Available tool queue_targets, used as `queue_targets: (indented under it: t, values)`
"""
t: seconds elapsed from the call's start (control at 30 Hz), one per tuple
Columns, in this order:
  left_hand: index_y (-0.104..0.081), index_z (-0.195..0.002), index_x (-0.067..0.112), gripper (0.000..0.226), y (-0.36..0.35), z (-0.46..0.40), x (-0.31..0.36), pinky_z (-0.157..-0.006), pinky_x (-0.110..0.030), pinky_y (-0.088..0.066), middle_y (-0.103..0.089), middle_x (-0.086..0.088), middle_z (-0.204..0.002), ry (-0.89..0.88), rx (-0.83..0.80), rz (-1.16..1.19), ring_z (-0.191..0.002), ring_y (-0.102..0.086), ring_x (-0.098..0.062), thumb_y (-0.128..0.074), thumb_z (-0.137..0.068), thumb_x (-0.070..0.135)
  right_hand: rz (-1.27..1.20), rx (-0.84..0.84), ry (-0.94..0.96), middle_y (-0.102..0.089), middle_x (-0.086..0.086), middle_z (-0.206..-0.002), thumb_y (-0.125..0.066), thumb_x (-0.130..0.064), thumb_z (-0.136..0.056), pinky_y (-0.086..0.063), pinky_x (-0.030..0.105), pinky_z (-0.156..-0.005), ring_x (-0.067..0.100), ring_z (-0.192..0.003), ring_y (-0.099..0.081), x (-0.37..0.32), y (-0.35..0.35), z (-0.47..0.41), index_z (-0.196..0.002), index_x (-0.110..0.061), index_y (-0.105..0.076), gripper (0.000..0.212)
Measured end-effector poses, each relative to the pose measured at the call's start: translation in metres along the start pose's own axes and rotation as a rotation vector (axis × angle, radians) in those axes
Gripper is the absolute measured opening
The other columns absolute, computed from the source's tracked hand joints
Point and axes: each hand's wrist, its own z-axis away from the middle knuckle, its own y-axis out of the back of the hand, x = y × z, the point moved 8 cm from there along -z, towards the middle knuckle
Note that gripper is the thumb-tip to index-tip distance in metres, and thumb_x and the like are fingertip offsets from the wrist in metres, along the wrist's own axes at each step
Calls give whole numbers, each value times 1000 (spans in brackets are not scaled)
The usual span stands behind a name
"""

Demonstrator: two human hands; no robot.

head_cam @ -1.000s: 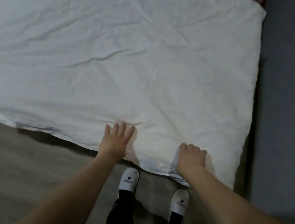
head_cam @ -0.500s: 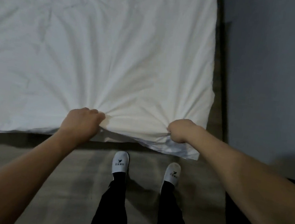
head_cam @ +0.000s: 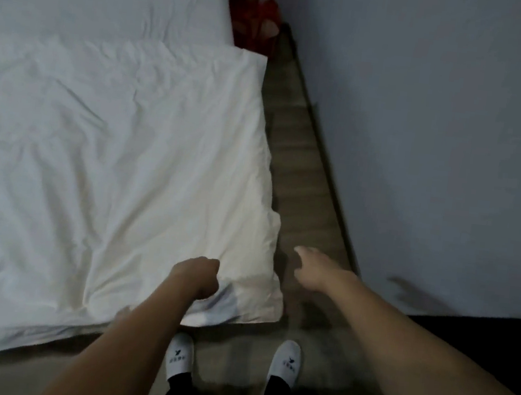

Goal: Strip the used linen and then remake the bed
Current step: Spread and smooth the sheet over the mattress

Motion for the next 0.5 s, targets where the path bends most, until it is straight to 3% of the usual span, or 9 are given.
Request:
queue_targets:
  t: [0.07,0.2,0.33,0.5]
  values:
    - [-47,-136,19,42,30,1,52,-97,-37,-46,-53,-6,-136,-36,31,17,-120,-53,-25,-41,-94,20,-42,70,2,-16,7,-161,-48,-24,-93,-25,40,-118,27,-145,-23,28,46,8,-155,-19,-16,70]
    - [-49,-137,18,40,105,-2,116,-88,-29,-46,-56,-5,-132,-71,132,43,-114,-56,-21,-47,-97,21,-81,158,59,-11,5,-162,-48,-25,-91,-23,43,-118,28,-146,-19,54,118,3,-155,-21,-8,76]
    - [-51,-135,18,38,175,-29,121,-76,-25,-40,-58,-3,-126,-10,228,118,-109,-56,-18,-47,-97,22,-123,166,107,-9,4,-161,-52,-23,-92,-26,44,-117,28,-146,-19,52,174,-26,-155,-25,-6,78]
    - [-54,-131,16,36,235,-95,111,-76,-26,-44,-61,-3,-118,48,211,124,-100,-59,-18,-49,-96,24,-130,143,177,-3,3,-162,-53,-26,-92,-23,45,-118,28,-147,-15,33,244,-92,-155,-27,3,84]
